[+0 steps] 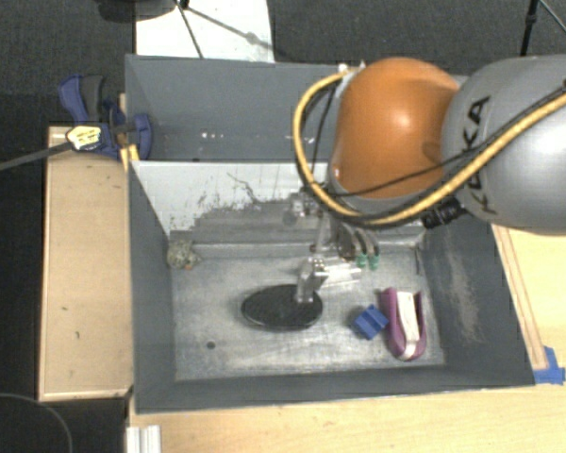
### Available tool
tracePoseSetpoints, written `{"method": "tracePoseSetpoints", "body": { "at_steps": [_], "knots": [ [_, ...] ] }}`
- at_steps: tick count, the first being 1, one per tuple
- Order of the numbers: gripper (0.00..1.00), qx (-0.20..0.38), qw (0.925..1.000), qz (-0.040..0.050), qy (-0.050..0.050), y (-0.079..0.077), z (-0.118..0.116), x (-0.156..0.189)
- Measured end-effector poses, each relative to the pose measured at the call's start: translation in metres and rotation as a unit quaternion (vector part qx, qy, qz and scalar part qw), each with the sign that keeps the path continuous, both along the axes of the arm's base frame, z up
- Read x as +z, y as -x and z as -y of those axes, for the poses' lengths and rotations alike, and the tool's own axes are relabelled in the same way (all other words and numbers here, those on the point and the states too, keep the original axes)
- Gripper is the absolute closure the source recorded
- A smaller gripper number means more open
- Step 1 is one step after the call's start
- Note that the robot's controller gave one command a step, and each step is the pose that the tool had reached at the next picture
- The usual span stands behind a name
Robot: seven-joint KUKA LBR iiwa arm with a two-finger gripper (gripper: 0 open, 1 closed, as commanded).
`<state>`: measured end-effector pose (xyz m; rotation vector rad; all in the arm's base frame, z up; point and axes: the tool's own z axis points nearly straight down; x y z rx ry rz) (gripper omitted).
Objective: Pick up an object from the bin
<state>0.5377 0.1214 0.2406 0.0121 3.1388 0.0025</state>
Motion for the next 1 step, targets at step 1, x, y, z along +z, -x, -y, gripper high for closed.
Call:
{"method": "tracePoseSetpoints", "body": {
  "at_steps": [1],
  "knots": [
    [0.00, 0.160, 0.9872, -0.0032, 0.001, 0.0131, 0.0211, -0.1413]
  ]
}}
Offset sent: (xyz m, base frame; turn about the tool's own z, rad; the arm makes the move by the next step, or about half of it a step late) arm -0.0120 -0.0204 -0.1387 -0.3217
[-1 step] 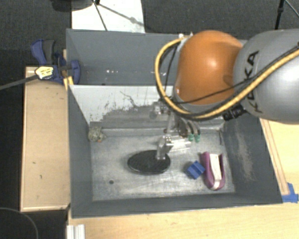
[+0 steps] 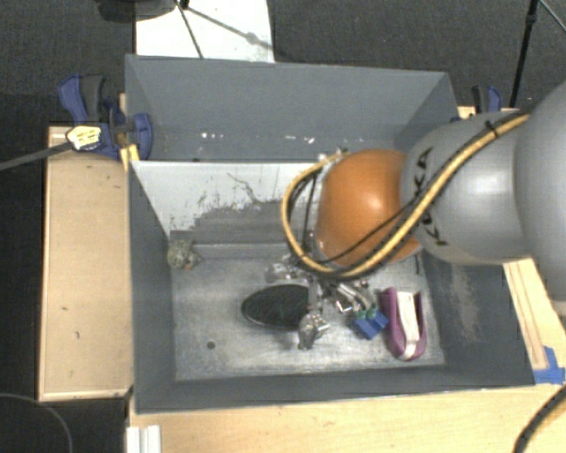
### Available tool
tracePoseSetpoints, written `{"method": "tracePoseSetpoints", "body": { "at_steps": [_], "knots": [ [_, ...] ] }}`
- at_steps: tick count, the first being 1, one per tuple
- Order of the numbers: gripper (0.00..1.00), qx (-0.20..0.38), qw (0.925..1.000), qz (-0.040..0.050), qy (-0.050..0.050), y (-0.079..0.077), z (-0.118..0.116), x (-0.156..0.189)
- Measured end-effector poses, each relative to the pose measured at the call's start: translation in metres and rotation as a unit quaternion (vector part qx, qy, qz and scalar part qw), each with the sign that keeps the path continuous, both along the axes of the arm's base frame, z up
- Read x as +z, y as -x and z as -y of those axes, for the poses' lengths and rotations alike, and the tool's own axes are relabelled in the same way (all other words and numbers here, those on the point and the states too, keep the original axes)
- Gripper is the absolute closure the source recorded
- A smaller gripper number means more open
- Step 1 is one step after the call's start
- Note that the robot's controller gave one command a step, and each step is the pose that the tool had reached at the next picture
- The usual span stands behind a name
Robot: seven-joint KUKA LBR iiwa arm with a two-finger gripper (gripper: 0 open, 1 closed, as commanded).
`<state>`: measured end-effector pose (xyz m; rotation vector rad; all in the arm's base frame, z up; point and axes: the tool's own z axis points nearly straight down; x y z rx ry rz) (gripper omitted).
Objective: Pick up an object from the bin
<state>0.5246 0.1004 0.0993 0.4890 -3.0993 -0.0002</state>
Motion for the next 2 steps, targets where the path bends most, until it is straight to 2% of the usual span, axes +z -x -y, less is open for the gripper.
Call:
{"method": "tracePoseSetpoints", "body": {
  "at_steps": [1, 2],
  "knots": [
    [1.00, -0.003, 1.0000, 0.0022, -0.001, -0.001, -0.001, 0.002],
    [1.00, -0.014, 0.9999, 0.0067, -0.001, -0.001, -0.004, 0.132]
  ]
}}
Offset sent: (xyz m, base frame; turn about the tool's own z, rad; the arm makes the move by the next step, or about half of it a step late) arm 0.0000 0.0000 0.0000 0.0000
